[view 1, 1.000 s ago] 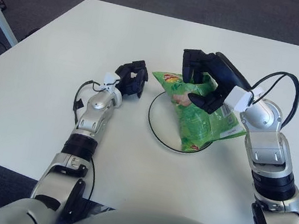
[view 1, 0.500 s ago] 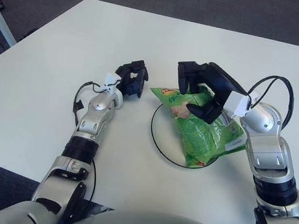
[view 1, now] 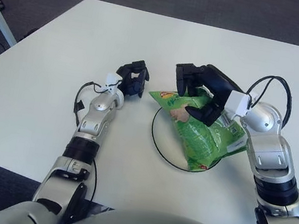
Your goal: Put the snack into the plate.
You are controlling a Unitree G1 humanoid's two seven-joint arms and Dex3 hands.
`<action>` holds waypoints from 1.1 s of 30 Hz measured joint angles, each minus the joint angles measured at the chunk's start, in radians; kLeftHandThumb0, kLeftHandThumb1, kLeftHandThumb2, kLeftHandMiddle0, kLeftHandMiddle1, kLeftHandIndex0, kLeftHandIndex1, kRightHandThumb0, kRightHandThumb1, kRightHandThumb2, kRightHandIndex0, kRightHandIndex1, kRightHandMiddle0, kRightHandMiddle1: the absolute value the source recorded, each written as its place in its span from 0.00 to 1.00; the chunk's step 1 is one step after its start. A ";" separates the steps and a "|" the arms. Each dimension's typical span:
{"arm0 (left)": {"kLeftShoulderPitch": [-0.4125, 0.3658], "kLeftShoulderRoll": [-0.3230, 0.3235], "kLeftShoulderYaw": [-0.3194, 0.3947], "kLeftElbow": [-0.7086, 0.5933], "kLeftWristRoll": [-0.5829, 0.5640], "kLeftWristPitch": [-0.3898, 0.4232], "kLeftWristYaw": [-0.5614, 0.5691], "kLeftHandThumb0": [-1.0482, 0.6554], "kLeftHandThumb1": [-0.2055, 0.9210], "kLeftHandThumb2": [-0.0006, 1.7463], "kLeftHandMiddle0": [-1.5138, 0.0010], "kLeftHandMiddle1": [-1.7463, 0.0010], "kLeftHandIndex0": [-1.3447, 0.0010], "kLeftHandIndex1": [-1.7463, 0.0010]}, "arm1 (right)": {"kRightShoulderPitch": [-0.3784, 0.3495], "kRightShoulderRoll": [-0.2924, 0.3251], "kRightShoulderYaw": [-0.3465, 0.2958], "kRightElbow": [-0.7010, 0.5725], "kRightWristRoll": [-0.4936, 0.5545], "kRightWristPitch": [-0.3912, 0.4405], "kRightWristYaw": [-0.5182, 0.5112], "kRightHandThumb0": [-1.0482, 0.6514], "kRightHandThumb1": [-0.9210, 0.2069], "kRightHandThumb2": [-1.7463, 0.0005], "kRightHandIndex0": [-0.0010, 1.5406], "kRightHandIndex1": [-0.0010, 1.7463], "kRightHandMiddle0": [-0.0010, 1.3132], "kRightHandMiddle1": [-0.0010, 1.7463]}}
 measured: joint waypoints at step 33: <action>0.001 0.007 0.003 -0.006 -0.024 -0.017 -0.041 0.36 0.60 0.64 0.22 0.00 0.64 0.00 | -0.027 -0.001 -0.044 0.135 0.110 -0.067 -0.015 0.25 0.01 0.59 0.18 0.38 0.02 0.62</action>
